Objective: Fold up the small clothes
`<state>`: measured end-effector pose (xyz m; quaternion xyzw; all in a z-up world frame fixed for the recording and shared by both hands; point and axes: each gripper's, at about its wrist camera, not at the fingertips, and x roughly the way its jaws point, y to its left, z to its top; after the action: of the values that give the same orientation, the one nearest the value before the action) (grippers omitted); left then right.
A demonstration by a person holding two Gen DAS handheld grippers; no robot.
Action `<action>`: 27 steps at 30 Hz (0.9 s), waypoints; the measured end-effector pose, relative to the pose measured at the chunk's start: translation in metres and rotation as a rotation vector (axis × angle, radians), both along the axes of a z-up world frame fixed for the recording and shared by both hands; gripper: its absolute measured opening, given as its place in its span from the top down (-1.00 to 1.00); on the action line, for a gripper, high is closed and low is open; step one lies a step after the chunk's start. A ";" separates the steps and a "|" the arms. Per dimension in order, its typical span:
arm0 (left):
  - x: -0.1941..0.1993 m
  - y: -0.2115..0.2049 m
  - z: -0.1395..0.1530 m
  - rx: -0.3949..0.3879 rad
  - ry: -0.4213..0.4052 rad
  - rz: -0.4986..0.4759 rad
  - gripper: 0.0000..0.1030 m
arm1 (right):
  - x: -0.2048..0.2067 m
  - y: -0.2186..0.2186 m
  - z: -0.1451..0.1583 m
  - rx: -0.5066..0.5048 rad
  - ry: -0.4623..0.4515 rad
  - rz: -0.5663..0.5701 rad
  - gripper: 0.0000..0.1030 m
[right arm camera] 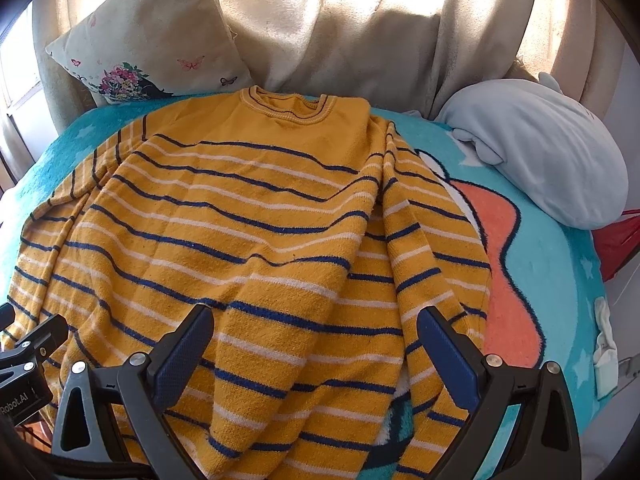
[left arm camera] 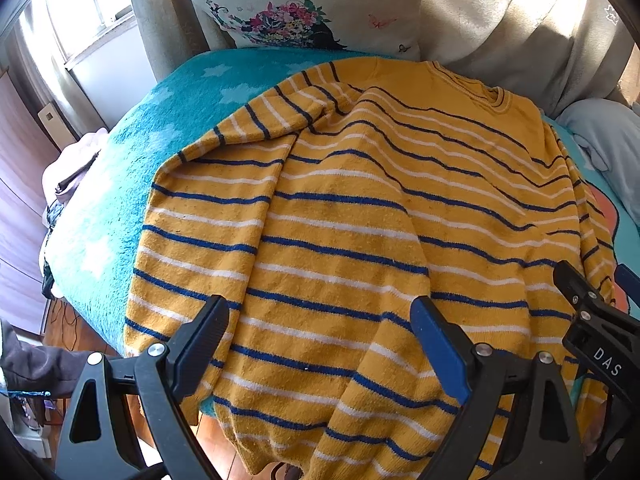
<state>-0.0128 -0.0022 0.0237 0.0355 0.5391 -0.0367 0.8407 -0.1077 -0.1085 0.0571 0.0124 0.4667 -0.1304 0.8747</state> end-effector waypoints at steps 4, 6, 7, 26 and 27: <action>0.000 0.003 -0.001 -0.025 0.002 0.001 -0.79 | 0.000 0.003 -0.001 -0.001 0.004 0.003 -1.00; -0.001 0.004 -0.002 -0.038 0.010 0.000 -0.79 | -0.001 0.004 -0.001 -0.003 0.005 0.004 -1.00; 0.000 0.005 -0.001 -0.046 0.010 0.000 -0.79 | -0.001 0.004 -0.001 -0.003 0.005 0.004 -1.00; -0.003 0.004 -0.008 -0.034 -0.013 -0.002 -0.79 | 0.001 0.004 -0.005 0.002 0.012 -0.005 -0.99; -0.003 0.005 -0.008 -0.037 -0.014 -0.001 -0.79 | 0.001 0.004 -0.005 0.003 0.012 -0.006 -0.99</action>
<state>-0.0163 0.0023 0.0156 0.0205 0.5323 -0.0466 0.8450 -0.1065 -0.1046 0.0520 0.0142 0.4721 -0.1323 0.8714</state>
